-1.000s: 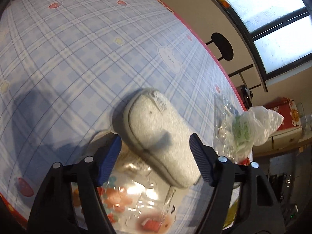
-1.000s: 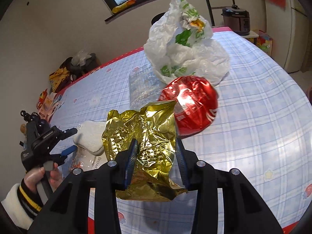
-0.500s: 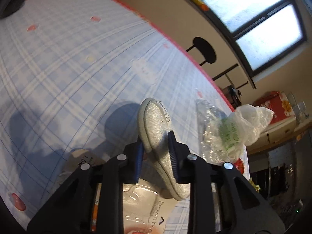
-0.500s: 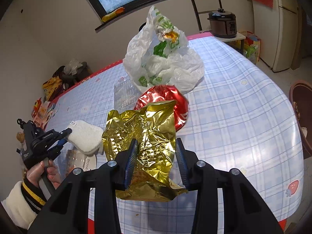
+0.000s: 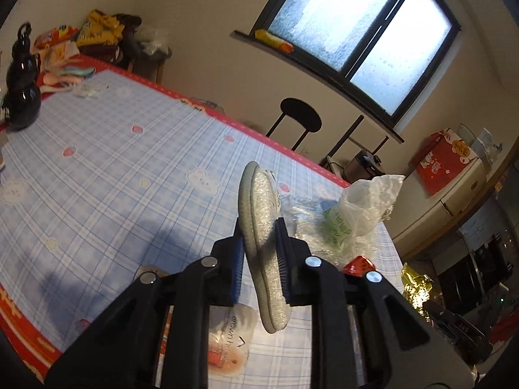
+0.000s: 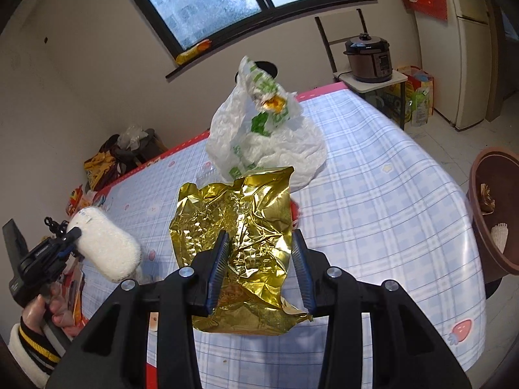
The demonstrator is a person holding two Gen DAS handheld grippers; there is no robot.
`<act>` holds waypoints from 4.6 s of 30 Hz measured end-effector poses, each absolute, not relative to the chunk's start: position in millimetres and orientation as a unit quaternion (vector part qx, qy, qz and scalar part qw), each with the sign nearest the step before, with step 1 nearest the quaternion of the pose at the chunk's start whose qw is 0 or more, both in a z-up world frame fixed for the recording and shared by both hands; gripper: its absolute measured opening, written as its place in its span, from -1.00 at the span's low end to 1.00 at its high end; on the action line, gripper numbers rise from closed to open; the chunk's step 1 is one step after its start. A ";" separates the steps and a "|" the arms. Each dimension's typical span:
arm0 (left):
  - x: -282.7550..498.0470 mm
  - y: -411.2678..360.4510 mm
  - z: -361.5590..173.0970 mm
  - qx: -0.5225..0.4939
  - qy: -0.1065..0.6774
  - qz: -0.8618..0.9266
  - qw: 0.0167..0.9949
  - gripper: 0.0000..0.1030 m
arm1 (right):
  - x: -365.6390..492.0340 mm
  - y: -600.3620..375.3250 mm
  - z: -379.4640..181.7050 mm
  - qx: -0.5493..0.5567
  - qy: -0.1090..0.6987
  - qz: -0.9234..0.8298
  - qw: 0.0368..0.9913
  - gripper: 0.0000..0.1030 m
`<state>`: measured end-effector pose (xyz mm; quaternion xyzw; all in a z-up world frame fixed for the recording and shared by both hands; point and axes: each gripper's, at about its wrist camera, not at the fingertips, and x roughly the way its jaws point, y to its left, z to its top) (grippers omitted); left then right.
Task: Collect trash
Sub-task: 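Lift the foil with the right tool while the left tool lifts the foam sleeve, then carry the gold foil over the brown bin and open the right tool, then carry the foam sleeve over the bin and open the left tool, then move both tools back over the table, then grasp the white plastic bag holding the red can with the right tool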
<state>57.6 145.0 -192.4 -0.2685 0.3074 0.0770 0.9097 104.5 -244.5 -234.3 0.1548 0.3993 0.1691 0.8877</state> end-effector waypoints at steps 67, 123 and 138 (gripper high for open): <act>220.5 -443.2 -204.8 -0.115 0.367 -0.318 0.867 0.61 | -11.9 -691.2 -263.0 0.226 0.362 -0.175 0.887 0.90; -29.3 228.9 -249.8 -0.253 0.366 0.255 0.859 0.88 | 401.3 -127.5 -240.4 0.001 0.474 0.143 0.869 0.90; 4.5 216.3 -262.0 -0.245 0.386 0.217 0.862 0.88 | 371.8 -135.8 -319.8 -0.006 0.557 0.154 0.816 0.89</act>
